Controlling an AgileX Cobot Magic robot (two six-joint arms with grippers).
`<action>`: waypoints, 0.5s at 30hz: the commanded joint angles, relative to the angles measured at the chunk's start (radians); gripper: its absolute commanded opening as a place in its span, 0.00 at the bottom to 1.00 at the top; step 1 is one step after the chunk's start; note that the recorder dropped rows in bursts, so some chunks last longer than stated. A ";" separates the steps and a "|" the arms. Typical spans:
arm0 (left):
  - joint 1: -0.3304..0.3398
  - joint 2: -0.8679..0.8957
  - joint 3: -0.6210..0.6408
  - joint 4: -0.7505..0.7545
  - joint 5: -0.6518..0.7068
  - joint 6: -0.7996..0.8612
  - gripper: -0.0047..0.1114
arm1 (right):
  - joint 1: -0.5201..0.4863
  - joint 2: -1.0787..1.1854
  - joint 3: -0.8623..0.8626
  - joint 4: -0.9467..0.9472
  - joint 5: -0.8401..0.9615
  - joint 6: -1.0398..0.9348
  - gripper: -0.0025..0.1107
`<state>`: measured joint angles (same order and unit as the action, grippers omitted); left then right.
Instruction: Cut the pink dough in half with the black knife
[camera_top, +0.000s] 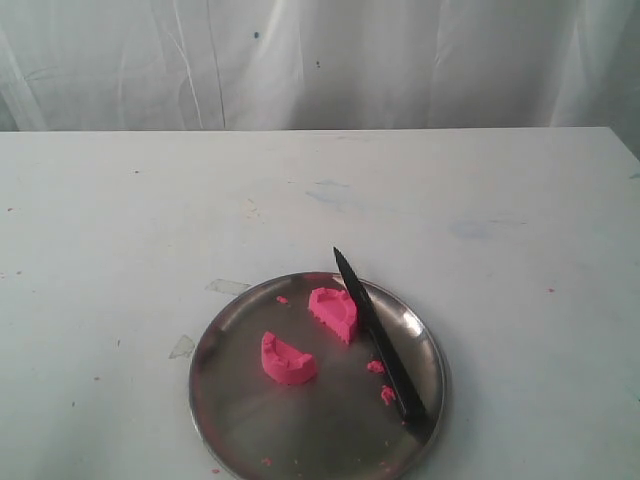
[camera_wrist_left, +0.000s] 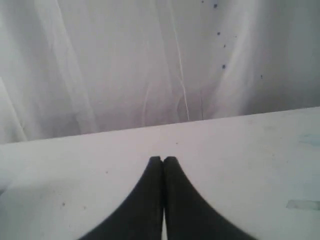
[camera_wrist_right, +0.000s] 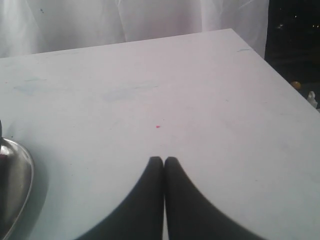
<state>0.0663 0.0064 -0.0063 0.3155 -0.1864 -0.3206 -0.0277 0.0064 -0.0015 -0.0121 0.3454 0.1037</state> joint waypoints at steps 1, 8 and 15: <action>0.015 -0.006 0.006 -0.588 0.235 0.467 0.04 | -0.003 -0.006 0.002 -0.010 -0.001 0.004 0.02; 0.052 -0.006 0.006 -0.544 0.488 0.477 0.04 | -0.003 -0.006 0.002 -0.010 -0.001 0.004 0.02; 0.050 -0.006 0.006 -0.506 0.488 0.357 0.04 | -0.003 -0.006 0.002 -0.010 -0.001 0.004 0.02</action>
<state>0.1134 0.0045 -0.0039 -0.1983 0.2927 0.0718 -0.0277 0.0064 -0.0015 -0.0121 0.3454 0.1054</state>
